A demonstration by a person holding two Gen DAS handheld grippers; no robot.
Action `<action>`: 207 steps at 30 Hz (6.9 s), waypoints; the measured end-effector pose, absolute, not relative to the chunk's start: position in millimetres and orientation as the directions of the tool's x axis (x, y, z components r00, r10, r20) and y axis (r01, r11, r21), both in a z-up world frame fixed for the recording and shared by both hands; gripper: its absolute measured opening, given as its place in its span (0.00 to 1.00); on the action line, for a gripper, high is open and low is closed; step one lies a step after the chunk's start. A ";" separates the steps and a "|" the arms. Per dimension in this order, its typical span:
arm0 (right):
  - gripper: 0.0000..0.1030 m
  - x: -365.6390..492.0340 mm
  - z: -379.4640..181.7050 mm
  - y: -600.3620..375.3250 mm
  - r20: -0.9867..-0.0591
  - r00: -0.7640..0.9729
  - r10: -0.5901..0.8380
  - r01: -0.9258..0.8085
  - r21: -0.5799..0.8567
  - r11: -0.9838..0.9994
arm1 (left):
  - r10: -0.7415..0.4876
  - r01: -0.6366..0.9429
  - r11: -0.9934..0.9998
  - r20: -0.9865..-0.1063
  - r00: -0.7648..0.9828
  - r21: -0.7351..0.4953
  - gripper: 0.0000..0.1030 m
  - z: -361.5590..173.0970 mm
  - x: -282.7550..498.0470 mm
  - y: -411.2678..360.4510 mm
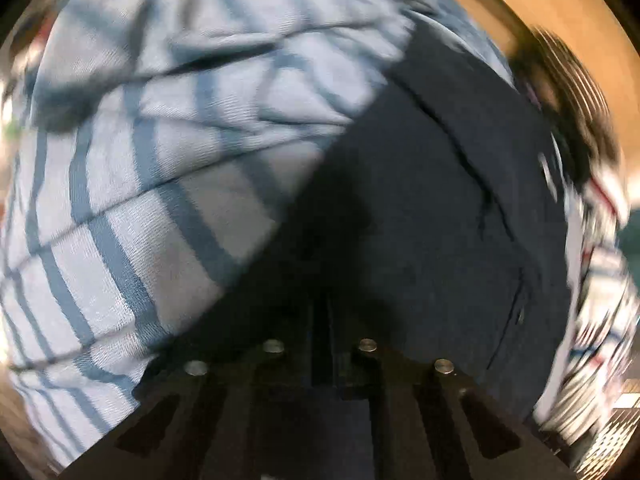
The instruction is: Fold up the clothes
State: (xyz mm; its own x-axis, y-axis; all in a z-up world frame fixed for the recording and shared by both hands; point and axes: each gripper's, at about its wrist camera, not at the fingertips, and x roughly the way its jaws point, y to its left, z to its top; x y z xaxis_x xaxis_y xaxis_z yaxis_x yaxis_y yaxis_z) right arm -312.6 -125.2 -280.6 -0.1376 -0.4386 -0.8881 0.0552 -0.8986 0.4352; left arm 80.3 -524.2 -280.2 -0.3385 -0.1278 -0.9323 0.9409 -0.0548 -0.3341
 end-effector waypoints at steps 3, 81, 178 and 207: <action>0.32 -297.2 -266.3 -137.2 -0.883 -0.135 -0.450 0.105 0.439 -0.893 | -0.148 0.953 -0.088 -0.942 -0.300 -0.290 0.07 -279.6 76.2 -523.2; 0.52 101.4 -85.2 -168.8 -0.796 -0.452 -0.403 0.715 -0.053 -0.697 | -0.146 0.577 -0.717 -0.725 -0.673 -0.391 0.24 -92.5 206.8 -297.5; 0.54 -254.5 -313.9 -76.4 -0.872 -0.059 -0.486 -0.217 0.486 -0.847 | -0.172 0.805 0.069 -0.802 -0.572 -0.589 0.44 -290.0 143.0 -459.2; 0.17 -209.8 -229.6 -86.7 -0.891 -0.166 -0.423 -0.023 0.432 -0.901 | -0.119 0.825 -0.055 -0.817 -0.564 -0.562 0.10 -224.0 150.0 -458.5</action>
State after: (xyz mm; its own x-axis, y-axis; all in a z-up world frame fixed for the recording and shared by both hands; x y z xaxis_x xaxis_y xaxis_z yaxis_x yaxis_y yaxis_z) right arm -209.8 -86.7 -229.6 -0.1663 -0.4229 -0.8908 -0.0229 -0.9015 0.4323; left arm 150.0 -458.5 -224.0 -0.5642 -0.1187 -0.8170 0.8253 -0.0550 -0.5620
